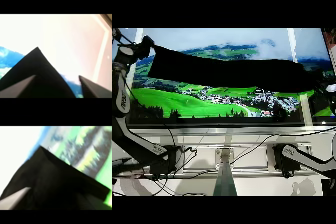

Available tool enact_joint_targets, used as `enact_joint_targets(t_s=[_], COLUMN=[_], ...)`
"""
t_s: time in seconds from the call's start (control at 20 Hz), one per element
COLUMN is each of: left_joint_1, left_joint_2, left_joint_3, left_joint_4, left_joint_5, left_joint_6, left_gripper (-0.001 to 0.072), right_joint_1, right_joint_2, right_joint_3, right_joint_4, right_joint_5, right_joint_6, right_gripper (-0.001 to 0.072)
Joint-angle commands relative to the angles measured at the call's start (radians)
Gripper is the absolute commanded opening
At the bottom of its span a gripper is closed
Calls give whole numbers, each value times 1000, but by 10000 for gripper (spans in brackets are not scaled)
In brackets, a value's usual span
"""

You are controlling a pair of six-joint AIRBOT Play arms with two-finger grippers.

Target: Fold the clothes and pants, and hang the long-sleeved shirts on hangers.

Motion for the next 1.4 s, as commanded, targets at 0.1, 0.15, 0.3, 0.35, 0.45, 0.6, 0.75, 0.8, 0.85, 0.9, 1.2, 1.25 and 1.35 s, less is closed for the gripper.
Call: enact_joint_targets(t_s=[0.1,0.15,0.3,0.35,0.45,0.6,0.75,0.8,0.85,0.9,1.2,1.25,1.35], left_joint_1=[-13,11,112,150,201,213,190,183,179,173,129,125,118], left_joint_2=[3,19,47,46,47,47,39,33,23,10,-35,-35,-32], left_joint_3=[28,28,28,27,5,-84,-172,-190,-195,-195,-194,-194,-194], left_joint_4=[5,5,11,32,103,119,111,111,111,103,23,23,23], left_joint_5=[7,-51,-306,-404,-556,-576,-476,-454,-444,-434,-258,-233,-210], left_joint_6=[71,71,45,-17,-89,-97,-203,-208,-210,-228,-217,-217,-211], left_gripper=[713,710,680,601,575,575,576,577,576,579,354,163,8], right_joint_1=[63,64,64,64,64,64,64,64,64,64,64,64,64], right_joint_2=[-24,-22,-20,-20,-20,-20,-20,-20,-20,-20,-20,-20,-20], right_joint_3=[0,0,0,0,0,0,0,0,0,0,0,0,0], right_joint_4=[-13,-26,-69,-86,-129,-198,-221,-222,-222,-223,-229,-230,-241], right_joint_5=[-117,-104,-57,-44,-31,-24,-19,-19,-20,-20,-19,-20,-19], right_joint_6=[-5,-5,-5,-5,-5,-5,-5,-5,-5,-5,-5,-5,-5], right_gripper=[689,688,682,682,682,682,682,682,681,681,681,681,681])
